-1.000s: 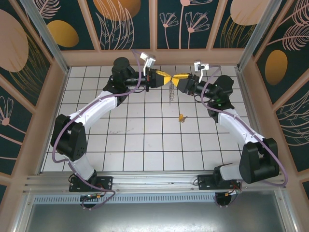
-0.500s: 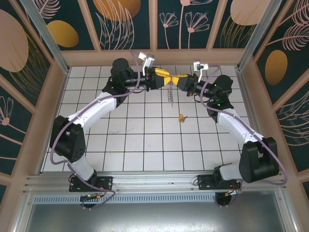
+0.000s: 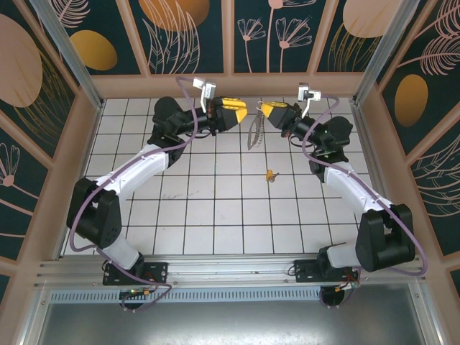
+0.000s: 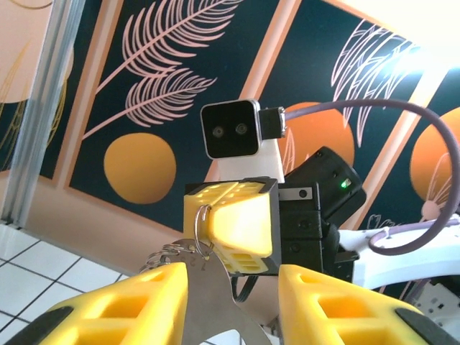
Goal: Put the keys on the keyring
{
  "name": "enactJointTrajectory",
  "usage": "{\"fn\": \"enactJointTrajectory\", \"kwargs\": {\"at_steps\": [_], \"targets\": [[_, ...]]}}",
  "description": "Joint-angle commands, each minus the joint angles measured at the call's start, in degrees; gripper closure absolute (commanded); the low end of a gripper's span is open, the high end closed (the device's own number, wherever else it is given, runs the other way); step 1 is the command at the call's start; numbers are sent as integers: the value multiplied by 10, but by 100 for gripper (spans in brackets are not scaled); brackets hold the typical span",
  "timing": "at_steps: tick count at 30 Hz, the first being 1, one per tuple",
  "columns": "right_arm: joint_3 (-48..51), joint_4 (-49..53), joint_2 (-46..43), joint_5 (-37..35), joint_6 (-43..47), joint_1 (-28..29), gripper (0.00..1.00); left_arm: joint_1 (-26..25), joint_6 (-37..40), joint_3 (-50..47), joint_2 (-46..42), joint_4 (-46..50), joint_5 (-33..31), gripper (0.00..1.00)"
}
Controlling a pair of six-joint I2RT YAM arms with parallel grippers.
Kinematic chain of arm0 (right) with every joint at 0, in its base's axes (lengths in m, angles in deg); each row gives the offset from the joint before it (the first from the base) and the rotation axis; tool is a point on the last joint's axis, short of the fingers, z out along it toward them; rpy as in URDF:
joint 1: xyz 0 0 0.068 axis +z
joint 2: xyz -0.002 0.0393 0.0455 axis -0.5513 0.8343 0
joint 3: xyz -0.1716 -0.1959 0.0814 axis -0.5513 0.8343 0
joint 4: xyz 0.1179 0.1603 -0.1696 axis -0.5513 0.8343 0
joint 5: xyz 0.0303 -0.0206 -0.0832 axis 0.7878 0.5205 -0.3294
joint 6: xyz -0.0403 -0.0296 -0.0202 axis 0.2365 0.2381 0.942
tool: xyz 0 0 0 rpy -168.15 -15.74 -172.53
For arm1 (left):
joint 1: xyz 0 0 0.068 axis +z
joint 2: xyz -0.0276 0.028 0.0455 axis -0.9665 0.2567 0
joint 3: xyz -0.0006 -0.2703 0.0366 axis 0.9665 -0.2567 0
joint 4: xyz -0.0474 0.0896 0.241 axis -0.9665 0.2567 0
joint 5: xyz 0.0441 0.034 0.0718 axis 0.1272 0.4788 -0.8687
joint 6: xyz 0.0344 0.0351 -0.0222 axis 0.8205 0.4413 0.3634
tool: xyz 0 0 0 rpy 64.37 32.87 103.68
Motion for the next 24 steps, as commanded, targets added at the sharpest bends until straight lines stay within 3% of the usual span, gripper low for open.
{"fn": "enactJointTrajectory", "kwargs": {"at_steps": [1,24], "targets": [[-4,-81,5,-25,-32,16,100,2,-69,-3,17,-103,10,63],[-20,-103,32,-40,-44,56,100,-5,-102,1,40,-151,3,70]]}}
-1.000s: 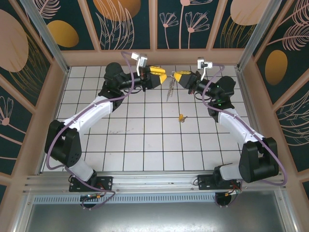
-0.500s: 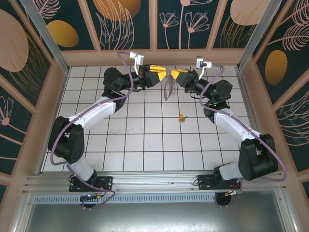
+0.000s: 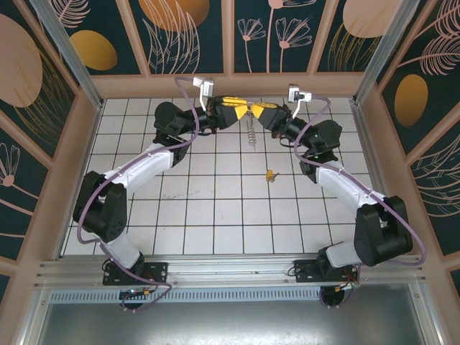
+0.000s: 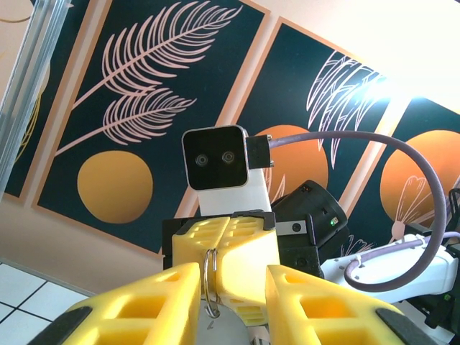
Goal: Put the keys on the keyring
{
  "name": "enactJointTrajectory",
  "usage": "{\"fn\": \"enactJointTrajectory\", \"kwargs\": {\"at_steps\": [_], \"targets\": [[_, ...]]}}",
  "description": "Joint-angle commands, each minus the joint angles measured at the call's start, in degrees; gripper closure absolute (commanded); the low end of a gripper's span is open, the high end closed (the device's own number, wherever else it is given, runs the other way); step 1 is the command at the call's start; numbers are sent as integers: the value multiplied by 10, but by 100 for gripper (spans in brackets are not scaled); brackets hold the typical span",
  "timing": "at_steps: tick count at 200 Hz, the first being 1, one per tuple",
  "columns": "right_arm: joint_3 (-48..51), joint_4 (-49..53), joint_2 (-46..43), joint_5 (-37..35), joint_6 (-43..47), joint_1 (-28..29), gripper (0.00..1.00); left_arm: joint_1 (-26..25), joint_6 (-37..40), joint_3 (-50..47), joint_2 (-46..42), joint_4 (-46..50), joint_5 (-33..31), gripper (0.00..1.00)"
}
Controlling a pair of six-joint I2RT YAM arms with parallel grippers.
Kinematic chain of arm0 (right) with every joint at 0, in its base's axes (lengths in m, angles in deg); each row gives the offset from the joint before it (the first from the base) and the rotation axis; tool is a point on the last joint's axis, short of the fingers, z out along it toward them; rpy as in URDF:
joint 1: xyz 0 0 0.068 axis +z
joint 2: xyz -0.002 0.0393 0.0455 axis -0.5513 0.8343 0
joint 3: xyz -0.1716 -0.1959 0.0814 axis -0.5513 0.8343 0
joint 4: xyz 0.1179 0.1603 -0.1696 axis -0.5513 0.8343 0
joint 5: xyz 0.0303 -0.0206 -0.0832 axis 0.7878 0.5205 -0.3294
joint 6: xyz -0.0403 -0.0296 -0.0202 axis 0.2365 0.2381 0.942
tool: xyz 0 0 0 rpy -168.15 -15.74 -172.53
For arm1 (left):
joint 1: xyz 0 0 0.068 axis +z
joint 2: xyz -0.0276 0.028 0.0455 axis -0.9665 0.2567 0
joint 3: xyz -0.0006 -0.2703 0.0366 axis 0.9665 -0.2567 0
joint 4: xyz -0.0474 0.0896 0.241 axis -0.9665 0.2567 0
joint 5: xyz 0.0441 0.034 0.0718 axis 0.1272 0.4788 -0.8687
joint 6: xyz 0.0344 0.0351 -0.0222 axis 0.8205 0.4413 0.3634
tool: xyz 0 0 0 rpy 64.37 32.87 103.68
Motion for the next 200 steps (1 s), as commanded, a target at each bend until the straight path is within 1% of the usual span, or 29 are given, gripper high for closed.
{"fn": "enactJointTrajectory", "kwargs": {"at_steps": [1,26,38,50,97,125,152,158,175,183,187,188,190,192,193,195,200], "targets": [[-20,-45,3,-8,-7,6,100,-3,-9,2,4,-35,1,70],[-21,-48,4,-6,-9,8,100,-4,-11,4,23,-35,1,71],[-19,-48,4,-6,-8,8,100,-4,-10,3,25,-32,0,68],[-17,-46,2,-7,-6,7,100,-4,-6,2,26,-30,-3,68],[-16,-40,1,-4,-3,8,100,-4,-7,2,27,-31,-7,70],[-14,-40,3,-3,-4,8,100,-4,-9,5,28,-33,-6,78],[-15,-38,6,-3,-4,10,100,-7,-10,8,29,-37,-1,95],[-16,-37,8,-1,-3,9,100,-7,-10,8,29,-37,-1,100],[-18,-26,7,0,-1,8,100,-7,-4,8,27,-33,0,100],[-19,-17,6,1,1,8,86,-7,1,9,25,-28,-1,100],[-19,-12,4,2,4,6,77,-7,5,9,25,-22,0,100],[-18,-9,3,2,5,5,72,-7,5,9,24,-20,0,100],[-18,-8,3,2,5,5,70,-6,10,9,23,-18,0,100],[-18,-3,1,3,7,4,64,-7,14,10,23,-12,1,100],[-18,-3,1,3,7,4,64,-7,16,10,22,-9,1,100],[-17,0,-2,4,8,1,60,-7,21,10,21,-4,1,100],[-15,6,-6,4,10,-2,56,-7,33,12,18,12,0,100]]}}
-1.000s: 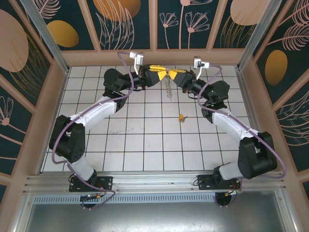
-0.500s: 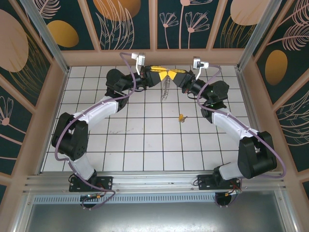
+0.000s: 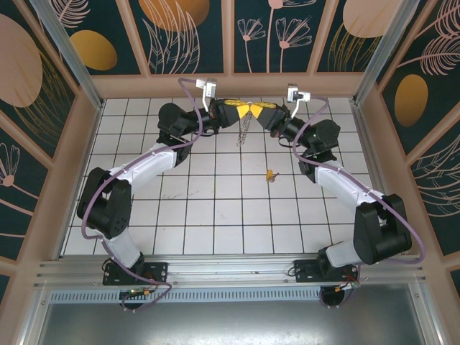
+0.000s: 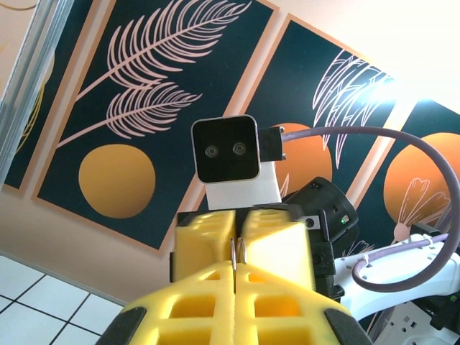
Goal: Put the keys on the keyring
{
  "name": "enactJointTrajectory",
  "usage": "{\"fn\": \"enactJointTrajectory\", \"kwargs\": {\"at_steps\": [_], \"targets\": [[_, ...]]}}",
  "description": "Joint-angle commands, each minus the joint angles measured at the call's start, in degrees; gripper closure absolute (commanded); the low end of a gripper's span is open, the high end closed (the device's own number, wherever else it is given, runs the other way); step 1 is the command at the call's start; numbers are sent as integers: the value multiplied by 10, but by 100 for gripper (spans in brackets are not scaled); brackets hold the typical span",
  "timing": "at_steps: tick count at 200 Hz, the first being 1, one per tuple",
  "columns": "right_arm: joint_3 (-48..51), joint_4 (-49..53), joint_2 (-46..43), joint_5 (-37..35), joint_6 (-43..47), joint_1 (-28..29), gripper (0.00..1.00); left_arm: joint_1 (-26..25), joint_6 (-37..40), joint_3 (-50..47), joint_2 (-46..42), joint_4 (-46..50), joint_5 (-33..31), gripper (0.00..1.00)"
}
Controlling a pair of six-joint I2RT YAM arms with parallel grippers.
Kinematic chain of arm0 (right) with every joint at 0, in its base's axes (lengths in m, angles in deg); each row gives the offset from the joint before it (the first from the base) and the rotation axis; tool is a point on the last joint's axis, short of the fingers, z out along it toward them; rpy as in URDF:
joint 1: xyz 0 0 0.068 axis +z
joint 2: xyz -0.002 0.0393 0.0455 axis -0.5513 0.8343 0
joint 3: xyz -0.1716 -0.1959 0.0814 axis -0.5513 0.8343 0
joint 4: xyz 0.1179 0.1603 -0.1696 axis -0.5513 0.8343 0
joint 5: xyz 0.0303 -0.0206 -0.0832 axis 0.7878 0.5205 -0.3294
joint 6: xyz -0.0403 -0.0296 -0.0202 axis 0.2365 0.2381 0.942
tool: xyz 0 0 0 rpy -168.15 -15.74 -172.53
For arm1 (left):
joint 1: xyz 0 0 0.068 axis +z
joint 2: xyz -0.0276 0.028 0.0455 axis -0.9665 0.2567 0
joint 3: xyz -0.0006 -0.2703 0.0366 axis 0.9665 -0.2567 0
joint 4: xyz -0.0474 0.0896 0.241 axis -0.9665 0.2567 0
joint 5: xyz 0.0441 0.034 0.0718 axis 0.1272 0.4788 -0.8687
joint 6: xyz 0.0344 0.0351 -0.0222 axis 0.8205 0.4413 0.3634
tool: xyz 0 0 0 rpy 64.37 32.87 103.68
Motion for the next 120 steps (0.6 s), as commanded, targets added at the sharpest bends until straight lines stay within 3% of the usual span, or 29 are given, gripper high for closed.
{"fn": "enactJointTrajectory", "kwargs": {"at_steps": [1,14,68,120], "targets": [[-13,4,-14,12,11,-6,55,-4,44,12,-6,28,4,100],[1,19,-32,12,15,-24,49,-4,79,18,-13,71,6,100],[19,124,-98,59,82,-88,48,-4,254,70,-50,286,31,100],[-10,186,-88,126,135,-88,52,-4,303,101,-51,367,68,100]]}}
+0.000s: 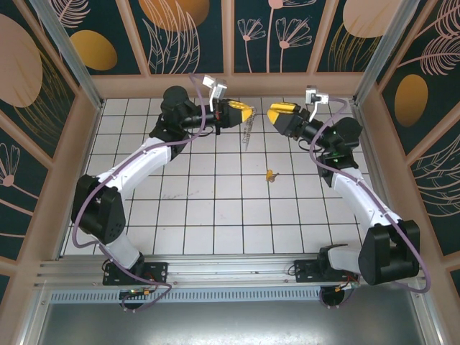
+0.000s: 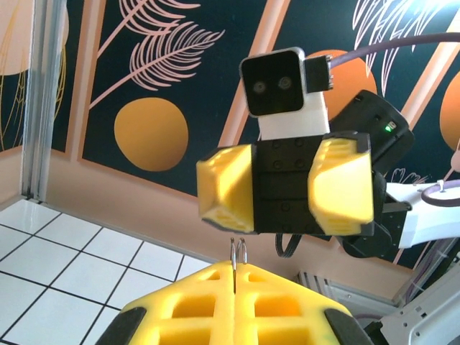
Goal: Put the keys on the keyring
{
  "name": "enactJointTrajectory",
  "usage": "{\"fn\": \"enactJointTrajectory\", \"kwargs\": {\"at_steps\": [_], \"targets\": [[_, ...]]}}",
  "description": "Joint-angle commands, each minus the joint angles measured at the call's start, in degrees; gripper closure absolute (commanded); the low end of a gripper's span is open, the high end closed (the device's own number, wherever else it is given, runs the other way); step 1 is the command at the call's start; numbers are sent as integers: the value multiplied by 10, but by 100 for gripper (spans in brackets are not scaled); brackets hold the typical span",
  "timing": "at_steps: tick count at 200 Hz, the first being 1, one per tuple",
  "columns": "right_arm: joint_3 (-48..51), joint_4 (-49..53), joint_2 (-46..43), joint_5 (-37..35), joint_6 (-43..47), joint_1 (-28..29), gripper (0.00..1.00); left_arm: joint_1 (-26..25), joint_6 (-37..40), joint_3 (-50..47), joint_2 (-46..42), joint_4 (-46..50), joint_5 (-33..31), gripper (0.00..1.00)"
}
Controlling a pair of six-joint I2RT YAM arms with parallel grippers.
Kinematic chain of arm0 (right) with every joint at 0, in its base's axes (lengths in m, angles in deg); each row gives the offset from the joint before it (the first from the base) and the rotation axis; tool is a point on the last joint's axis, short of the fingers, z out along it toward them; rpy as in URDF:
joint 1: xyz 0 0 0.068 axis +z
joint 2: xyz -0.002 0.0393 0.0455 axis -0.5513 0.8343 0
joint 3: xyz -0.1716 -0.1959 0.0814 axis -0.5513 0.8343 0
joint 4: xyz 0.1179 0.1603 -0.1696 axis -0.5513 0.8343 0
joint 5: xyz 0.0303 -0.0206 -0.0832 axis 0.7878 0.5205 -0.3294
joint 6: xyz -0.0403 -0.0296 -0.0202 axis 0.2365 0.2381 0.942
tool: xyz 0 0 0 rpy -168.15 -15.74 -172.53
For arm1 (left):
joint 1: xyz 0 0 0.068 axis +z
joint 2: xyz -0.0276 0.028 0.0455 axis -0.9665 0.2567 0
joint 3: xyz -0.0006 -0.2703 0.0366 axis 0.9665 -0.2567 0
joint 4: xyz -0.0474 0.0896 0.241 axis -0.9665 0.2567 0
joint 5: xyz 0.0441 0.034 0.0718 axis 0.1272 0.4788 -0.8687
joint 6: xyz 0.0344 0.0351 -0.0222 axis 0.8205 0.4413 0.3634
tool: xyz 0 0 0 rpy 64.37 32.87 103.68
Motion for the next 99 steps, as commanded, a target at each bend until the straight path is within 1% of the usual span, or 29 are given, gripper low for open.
{"fn": "enactJointTrajectory", "kwargs": {"at_steps": [1,34,70,99], "targets": [[-25,26,6,50,36,-1,52,-4,49,25,-16,51,31,100],[-35,25,24,55,40,18,53,-4,48,30,-17,59,47,100],[-43,27,40,49,48,38,53,-4,46,27,-20,62,50,100],[-49,23,51,45,47,47,58,-4,45,25,-21,62,52,100]]}}
